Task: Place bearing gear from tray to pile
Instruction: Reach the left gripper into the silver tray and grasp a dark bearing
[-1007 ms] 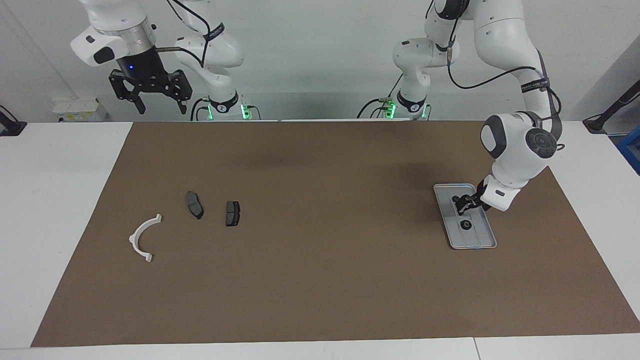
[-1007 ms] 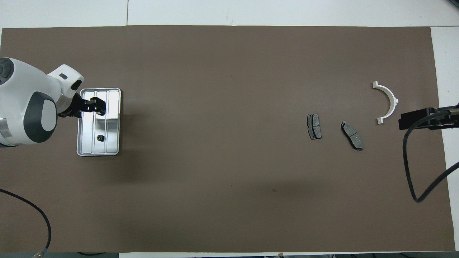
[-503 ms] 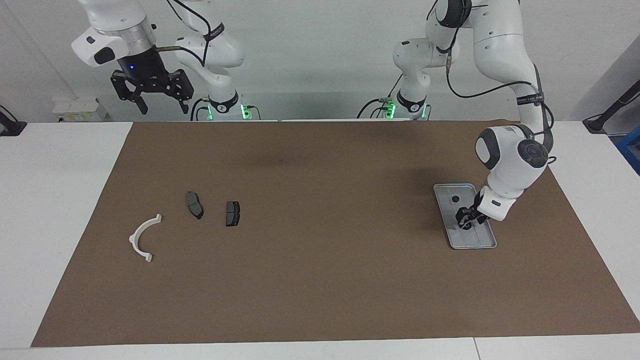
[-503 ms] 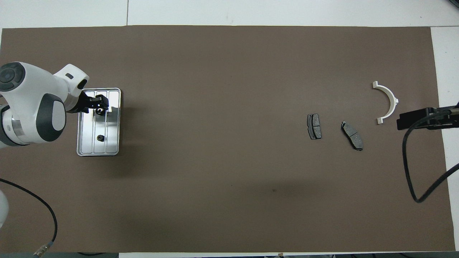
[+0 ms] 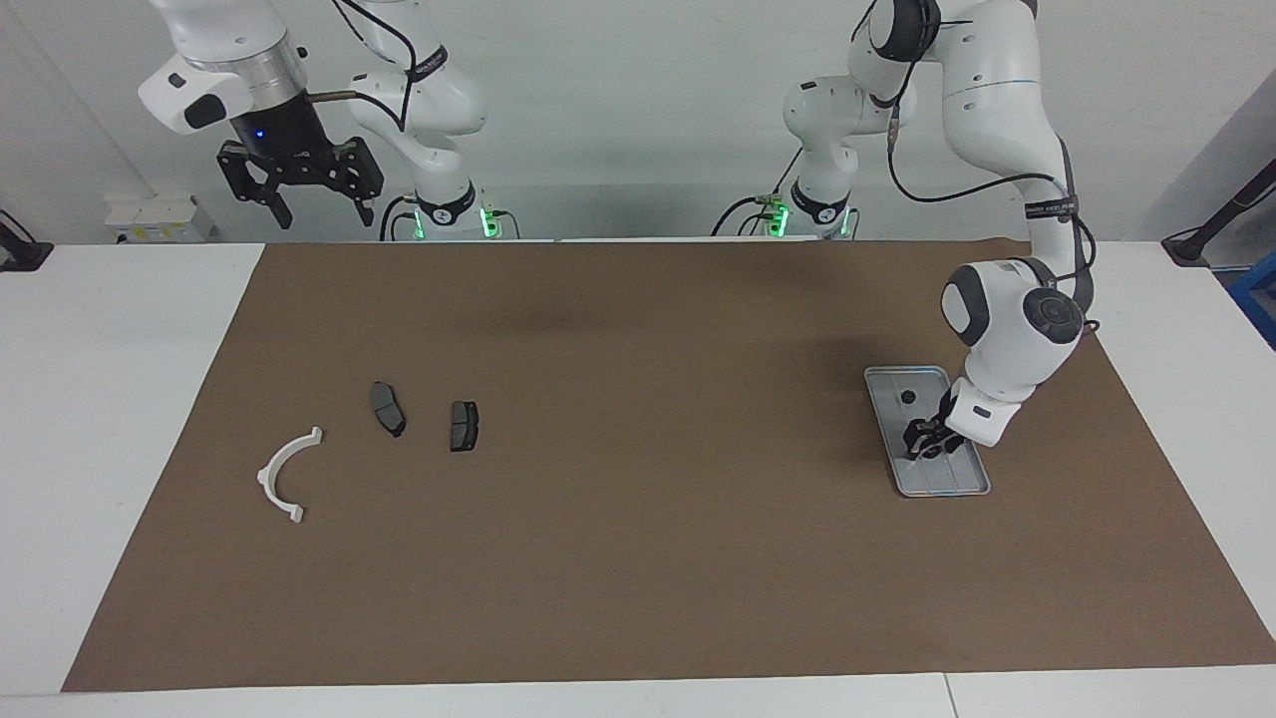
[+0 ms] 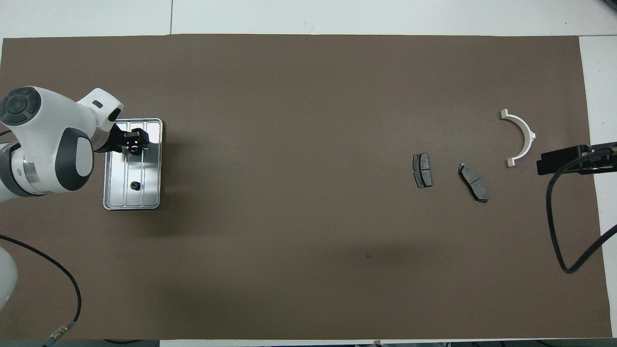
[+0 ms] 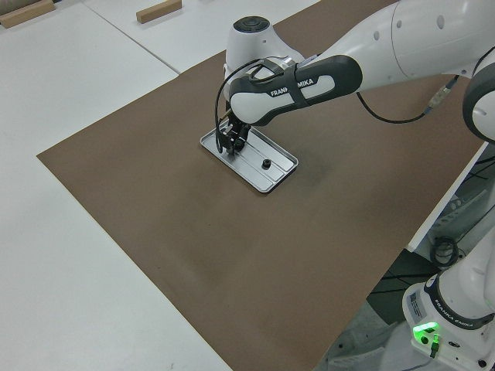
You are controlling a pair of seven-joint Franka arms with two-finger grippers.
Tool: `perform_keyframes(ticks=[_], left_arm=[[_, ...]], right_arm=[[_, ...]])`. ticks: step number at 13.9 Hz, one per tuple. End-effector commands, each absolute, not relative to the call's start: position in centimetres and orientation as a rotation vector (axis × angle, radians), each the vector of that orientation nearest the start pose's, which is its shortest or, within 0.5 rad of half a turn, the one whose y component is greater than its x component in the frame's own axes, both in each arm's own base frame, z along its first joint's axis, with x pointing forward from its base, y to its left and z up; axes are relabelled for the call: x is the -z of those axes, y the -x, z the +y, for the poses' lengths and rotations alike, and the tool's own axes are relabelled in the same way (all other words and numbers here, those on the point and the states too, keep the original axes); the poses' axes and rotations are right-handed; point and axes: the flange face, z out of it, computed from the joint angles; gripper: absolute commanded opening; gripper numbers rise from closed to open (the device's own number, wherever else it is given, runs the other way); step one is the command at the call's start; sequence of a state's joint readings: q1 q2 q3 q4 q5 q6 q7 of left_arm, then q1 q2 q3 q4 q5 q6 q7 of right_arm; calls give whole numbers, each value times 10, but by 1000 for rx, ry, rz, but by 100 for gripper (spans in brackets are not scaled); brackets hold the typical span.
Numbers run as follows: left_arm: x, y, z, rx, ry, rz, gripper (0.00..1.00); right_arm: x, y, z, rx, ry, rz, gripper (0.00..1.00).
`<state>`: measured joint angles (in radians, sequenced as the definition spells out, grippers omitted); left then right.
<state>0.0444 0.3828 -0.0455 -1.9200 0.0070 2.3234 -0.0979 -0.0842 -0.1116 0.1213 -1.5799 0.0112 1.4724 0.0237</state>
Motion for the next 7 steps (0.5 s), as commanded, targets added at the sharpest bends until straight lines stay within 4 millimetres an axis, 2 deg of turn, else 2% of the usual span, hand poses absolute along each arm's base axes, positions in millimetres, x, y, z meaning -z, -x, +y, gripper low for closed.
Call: perform_keyframes(ticks=[1, 4, 5, 7], left_arm=[[-290, -618, -3, 37, 3143, -136, 56], [-295, -621, -7, 17, 3143, -143, 23], [-306, -627, -18, 10, 3142, -176, 20], [-341, -647, -57, -29, 3129, -296, 15]], right_arm=[[-671, -503, 18, 6, 3120, -57, 100], [-671, -504, 19, 11, 3119, -64, 100], [-671, -503, 19, 10, 3120, -59, 100], [-666, -502, 17, -6, 3122, -56, 100]])
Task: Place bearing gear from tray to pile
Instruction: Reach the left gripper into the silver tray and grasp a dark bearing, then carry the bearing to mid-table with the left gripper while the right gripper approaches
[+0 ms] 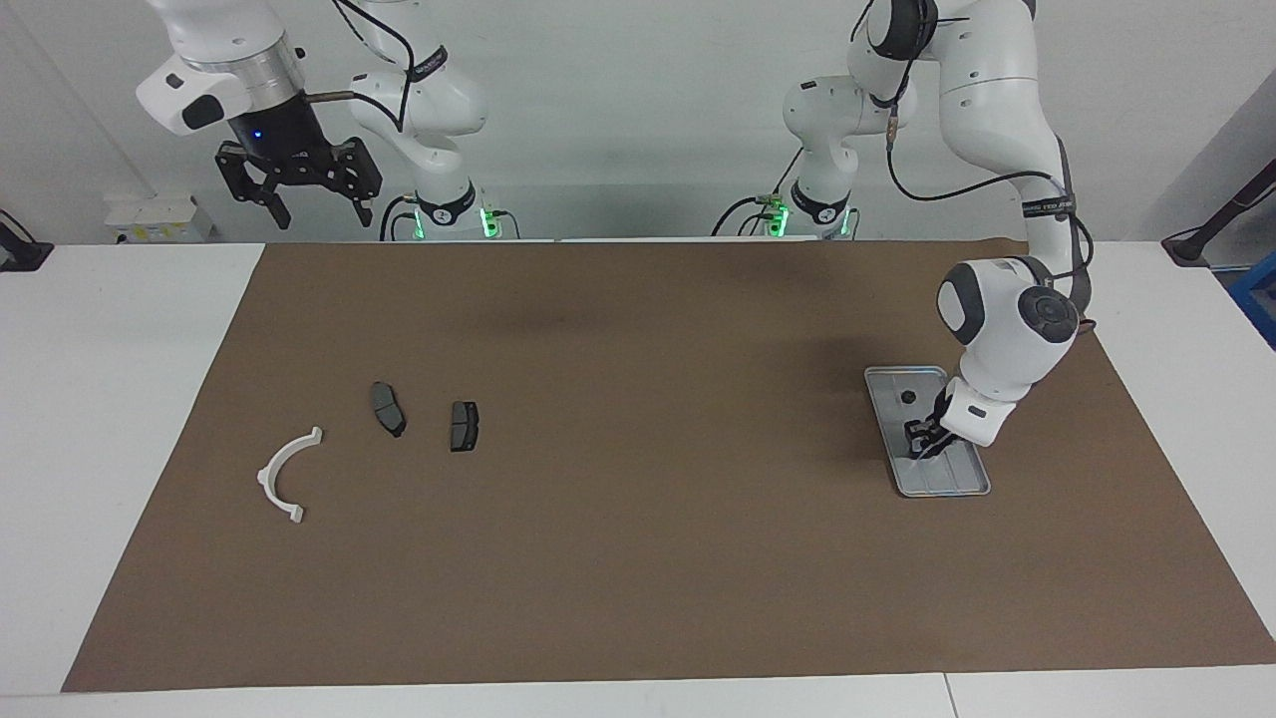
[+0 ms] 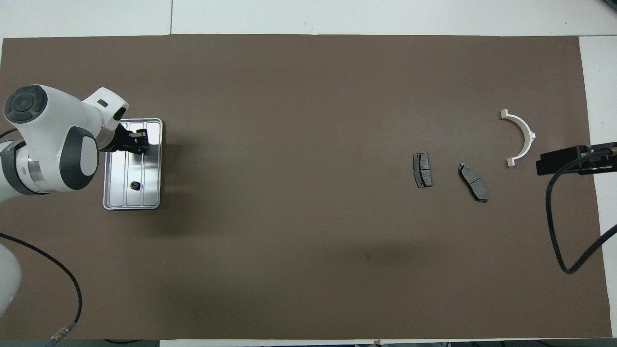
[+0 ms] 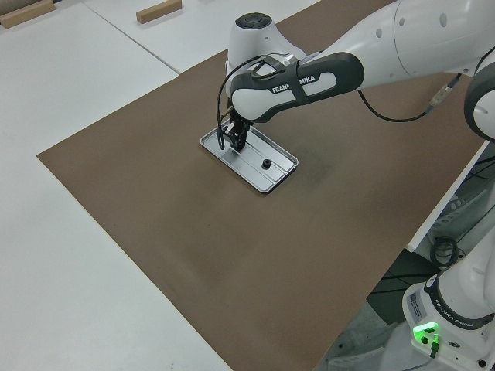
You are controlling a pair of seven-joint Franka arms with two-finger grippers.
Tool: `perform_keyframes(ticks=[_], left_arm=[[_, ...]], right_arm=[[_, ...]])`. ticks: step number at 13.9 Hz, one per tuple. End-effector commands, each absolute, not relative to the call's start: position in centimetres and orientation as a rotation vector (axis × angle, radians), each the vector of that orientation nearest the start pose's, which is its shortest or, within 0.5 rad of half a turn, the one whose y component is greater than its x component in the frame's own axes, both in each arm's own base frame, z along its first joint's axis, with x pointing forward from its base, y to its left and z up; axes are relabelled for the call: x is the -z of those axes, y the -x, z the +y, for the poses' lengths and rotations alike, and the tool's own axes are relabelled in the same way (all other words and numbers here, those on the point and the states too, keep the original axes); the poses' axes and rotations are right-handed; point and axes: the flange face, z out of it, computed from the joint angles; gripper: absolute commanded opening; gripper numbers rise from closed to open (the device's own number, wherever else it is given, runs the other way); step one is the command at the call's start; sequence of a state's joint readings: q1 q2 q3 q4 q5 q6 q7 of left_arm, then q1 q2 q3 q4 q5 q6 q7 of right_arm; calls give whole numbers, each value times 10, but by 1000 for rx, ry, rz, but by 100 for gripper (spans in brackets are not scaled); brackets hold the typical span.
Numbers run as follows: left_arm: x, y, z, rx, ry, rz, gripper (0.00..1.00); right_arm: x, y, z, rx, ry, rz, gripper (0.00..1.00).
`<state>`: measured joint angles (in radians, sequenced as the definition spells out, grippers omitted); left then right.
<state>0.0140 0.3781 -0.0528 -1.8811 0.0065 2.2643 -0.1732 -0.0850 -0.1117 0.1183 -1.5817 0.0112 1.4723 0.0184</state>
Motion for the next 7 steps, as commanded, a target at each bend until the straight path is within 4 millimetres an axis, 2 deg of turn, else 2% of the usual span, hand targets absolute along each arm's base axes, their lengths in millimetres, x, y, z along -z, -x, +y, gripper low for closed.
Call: perform_keyframes(ticks=[1, 3, 4, 5, 6, 7], left_arm=[[-360, -654, -78, -55, 3118, -360, 13], [-389, -650, -150, -62, 3104, -505, 13], [-391, -641, -194, -67, 3091, -574, 14], [-388, -624, -248, -53, 3088, -599, 14], [-390, -608, -291, -22, 3094, -631, 14], [-390, -598, -316, 7, 3104, -676, 14]], right_arm=[[-664, -501, 18, -13, 3121, -51, 100], [-665, -499, 17, -14, 3122, -46, 100], [-665, -499, 17, -14, 3121, -46, 100], [-664, -499, 17, -16, 3123, -46, 100], [-663, -499, 16, -18, 3123, -44, 100], [-662, -499, 17, -21, 3123, -46, 100]])
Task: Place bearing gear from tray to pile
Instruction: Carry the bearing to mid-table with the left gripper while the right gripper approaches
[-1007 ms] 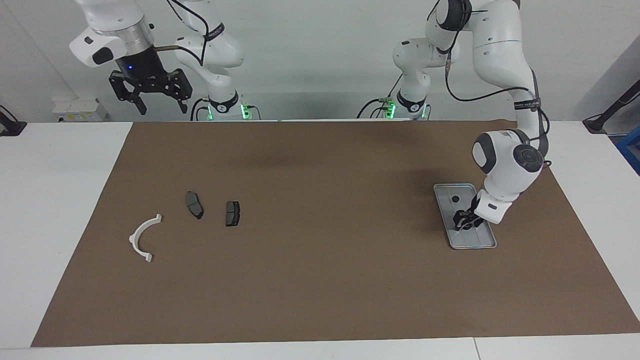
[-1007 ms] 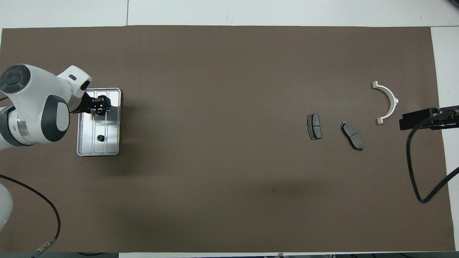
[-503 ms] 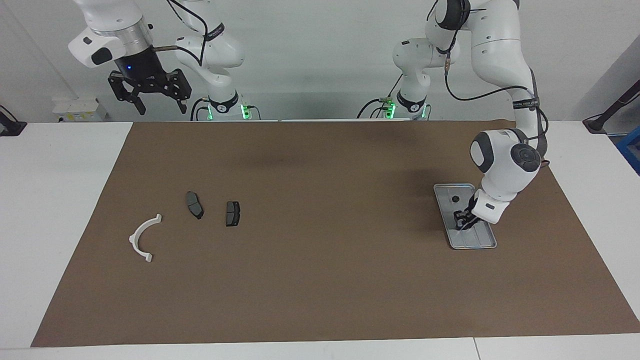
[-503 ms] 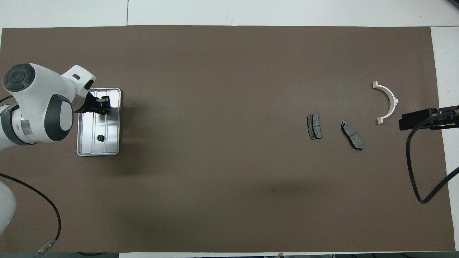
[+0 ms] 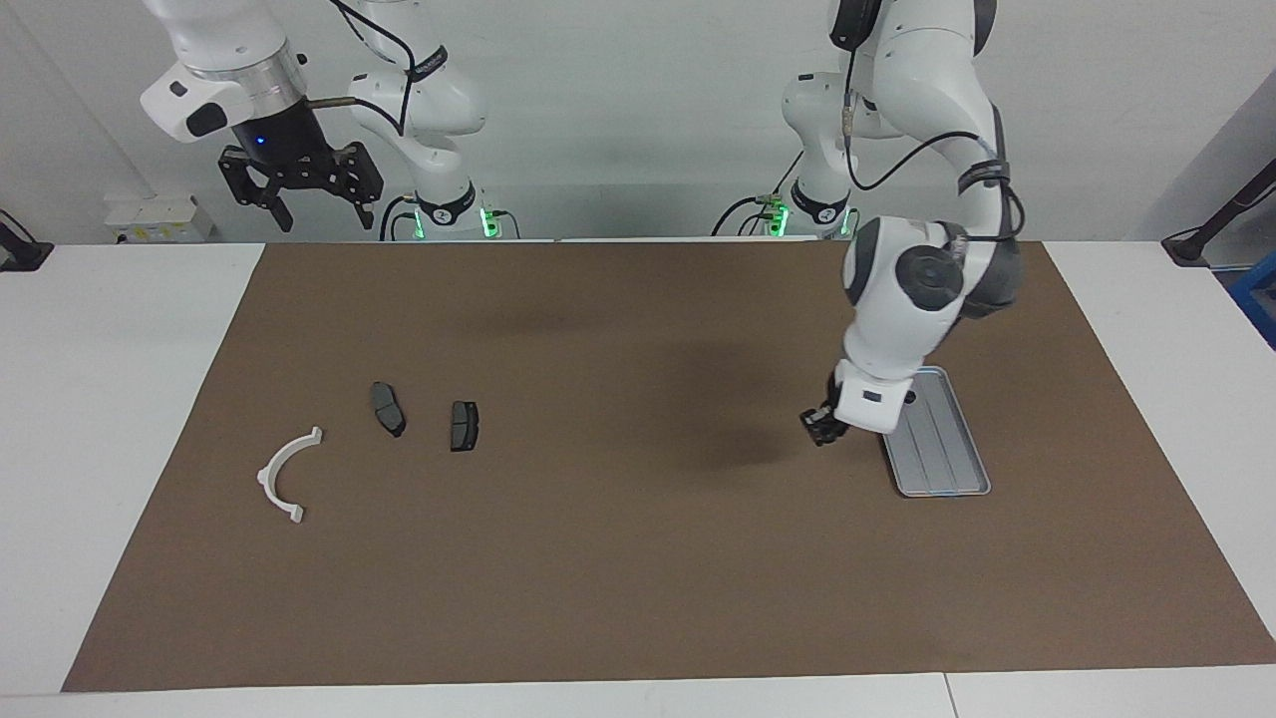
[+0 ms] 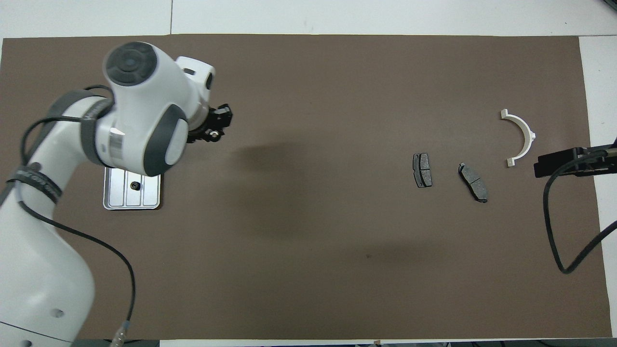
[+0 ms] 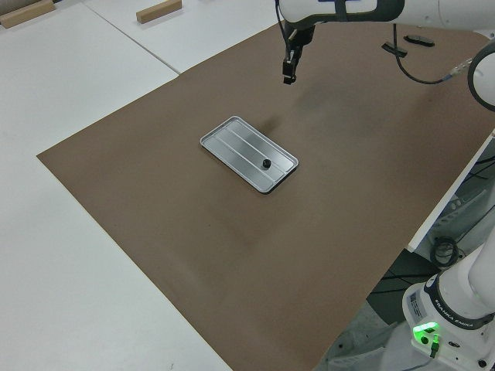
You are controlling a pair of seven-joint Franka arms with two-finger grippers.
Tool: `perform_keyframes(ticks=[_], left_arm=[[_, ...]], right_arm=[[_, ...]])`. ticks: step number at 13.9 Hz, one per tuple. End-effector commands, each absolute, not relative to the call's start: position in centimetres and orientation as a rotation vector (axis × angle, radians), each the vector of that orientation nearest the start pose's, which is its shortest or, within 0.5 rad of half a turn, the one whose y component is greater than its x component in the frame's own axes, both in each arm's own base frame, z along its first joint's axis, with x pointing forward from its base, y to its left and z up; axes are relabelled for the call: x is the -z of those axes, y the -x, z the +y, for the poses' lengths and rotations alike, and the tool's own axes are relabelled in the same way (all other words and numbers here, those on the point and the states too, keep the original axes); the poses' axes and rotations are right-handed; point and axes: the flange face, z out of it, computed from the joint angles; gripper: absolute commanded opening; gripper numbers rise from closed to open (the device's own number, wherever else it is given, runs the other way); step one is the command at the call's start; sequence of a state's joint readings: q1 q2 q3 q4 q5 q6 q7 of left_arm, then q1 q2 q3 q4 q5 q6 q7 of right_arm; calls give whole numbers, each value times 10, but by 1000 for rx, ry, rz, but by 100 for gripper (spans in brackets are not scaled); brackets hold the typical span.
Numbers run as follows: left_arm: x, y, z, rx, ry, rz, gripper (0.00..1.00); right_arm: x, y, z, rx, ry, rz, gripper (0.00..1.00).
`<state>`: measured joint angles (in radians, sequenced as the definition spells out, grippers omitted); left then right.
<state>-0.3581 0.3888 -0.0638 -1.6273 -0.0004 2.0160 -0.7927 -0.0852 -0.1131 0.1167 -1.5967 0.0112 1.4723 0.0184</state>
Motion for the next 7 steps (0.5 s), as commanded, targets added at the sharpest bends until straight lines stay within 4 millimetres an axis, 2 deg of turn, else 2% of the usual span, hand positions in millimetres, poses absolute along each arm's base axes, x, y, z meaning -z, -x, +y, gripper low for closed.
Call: perform_keyframes(ticks=[1, 3, 4, 7], left_arm=[[-384, -586, -338, 26, 3117, -689, 14], [-351, -544, -382, 42, 3138, -674, 14], [-341, -537, -392, 56, 3149, -705, 14], [-326, -541, -399, 63, 3188, -758, 14]], right_arm=[[-662, -499, 17, -21, 3123, -43, 100], [-662, -499, 17, -21, 3123, -36, 100], [-662, -499, 19, -21, 3123, -22, 100], [-661, -499, 24, -24, 3124, 50, 100]])
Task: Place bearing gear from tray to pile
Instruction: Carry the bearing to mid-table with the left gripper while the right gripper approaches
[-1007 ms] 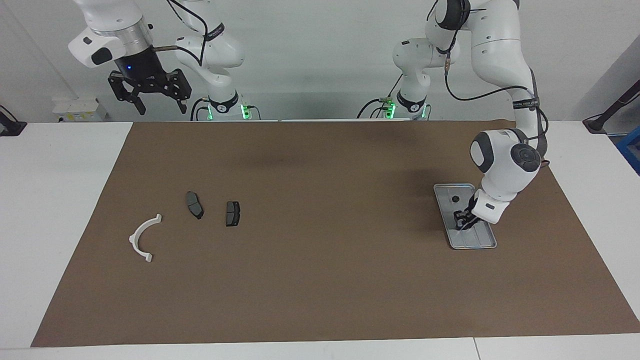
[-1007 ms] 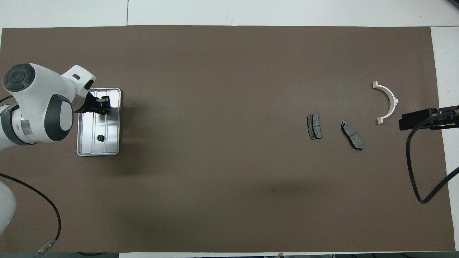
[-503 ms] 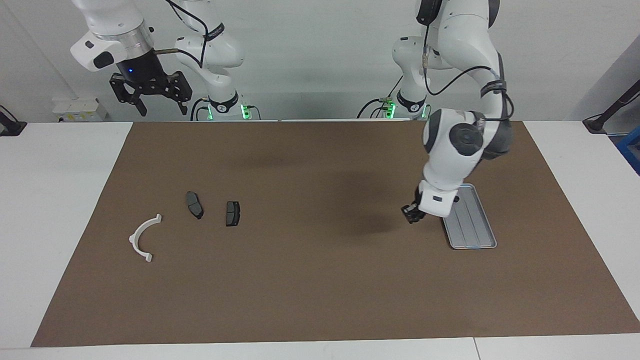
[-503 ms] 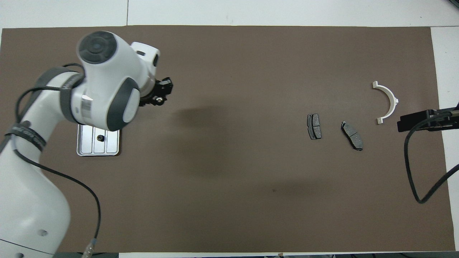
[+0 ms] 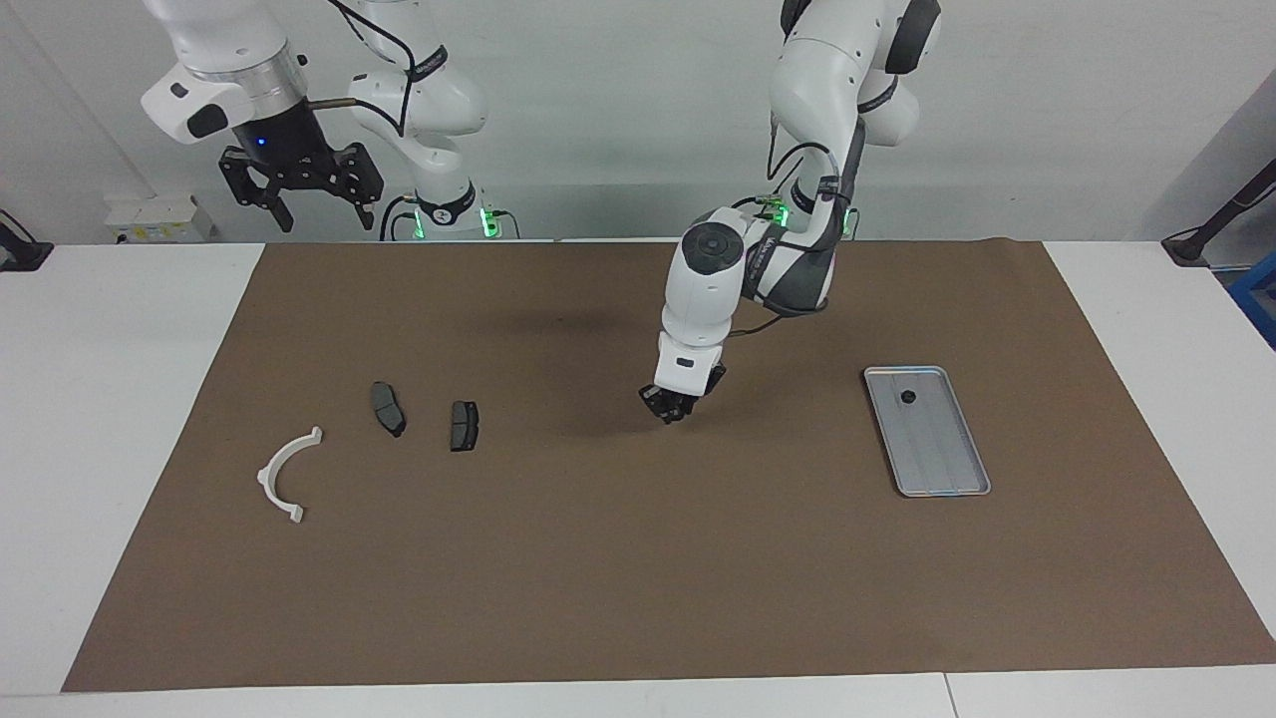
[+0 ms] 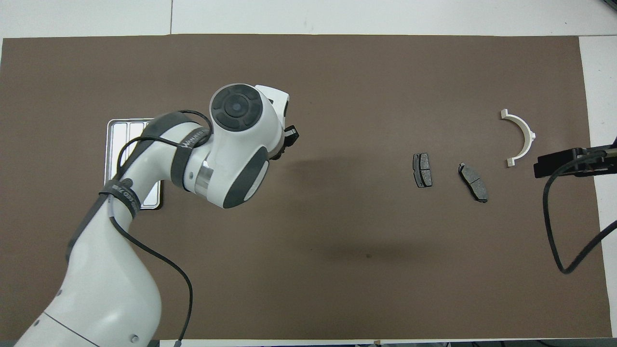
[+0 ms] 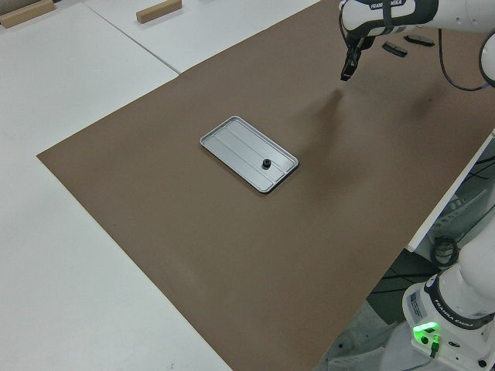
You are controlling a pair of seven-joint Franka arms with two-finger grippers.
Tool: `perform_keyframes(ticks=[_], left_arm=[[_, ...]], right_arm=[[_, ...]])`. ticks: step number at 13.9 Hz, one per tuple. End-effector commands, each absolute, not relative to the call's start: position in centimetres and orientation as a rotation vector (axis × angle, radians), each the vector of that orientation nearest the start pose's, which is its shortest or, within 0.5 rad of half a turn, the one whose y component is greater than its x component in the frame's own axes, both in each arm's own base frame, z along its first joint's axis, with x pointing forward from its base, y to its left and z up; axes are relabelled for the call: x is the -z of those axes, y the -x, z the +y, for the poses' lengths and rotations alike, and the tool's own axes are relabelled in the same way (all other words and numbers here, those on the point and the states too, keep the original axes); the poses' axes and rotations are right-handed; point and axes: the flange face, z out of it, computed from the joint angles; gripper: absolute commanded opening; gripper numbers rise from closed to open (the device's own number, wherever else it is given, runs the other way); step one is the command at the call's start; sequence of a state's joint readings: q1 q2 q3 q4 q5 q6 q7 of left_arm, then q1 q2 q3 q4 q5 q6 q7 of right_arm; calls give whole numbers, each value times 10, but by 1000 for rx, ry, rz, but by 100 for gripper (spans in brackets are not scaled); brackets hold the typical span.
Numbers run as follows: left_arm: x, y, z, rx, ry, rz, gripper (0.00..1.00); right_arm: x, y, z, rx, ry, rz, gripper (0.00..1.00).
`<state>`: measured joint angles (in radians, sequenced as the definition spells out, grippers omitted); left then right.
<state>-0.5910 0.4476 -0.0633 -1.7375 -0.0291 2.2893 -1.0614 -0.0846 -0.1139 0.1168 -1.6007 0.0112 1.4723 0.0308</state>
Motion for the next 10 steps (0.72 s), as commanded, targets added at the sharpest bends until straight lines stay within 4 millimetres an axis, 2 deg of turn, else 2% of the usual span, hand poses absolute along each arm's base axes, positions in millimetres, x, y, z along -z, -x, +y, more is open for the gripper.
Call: perform_keyframes(ticks=[1, 2, 4, 6, 8, 9, 10], left_arm=[[-323, -539, -398, 52, 3182, -754, 14], [-315, -531, -398, 37, 3172, -741, 14], [-307, -524, -396, 18, 3158, -734, 14], [-305, -523, -395, 14, 3154, -731, 16], [-306, -522, -396, 14, 3155, -736, 30], [-303, -520, -394, 8, 3150, -735, 31], [-302, -520, -394, 8, 3150, -735, 40]], right_arm=[[-656, -501, 27, -18, 3123, 87, 100], [-650, -505, 32, 15, 3123, 129, 100], [-634, -508, 57, 18, 3118, 198, 100], [-621, -511, 75, 18, 3108, 293, 100], [-608, -516, 88, 29, 3105, 285, 100], [-601, -517, 93, 38, 3104, 274, 100], [-599, -518, 94, 42, 3101, 298, 100]])
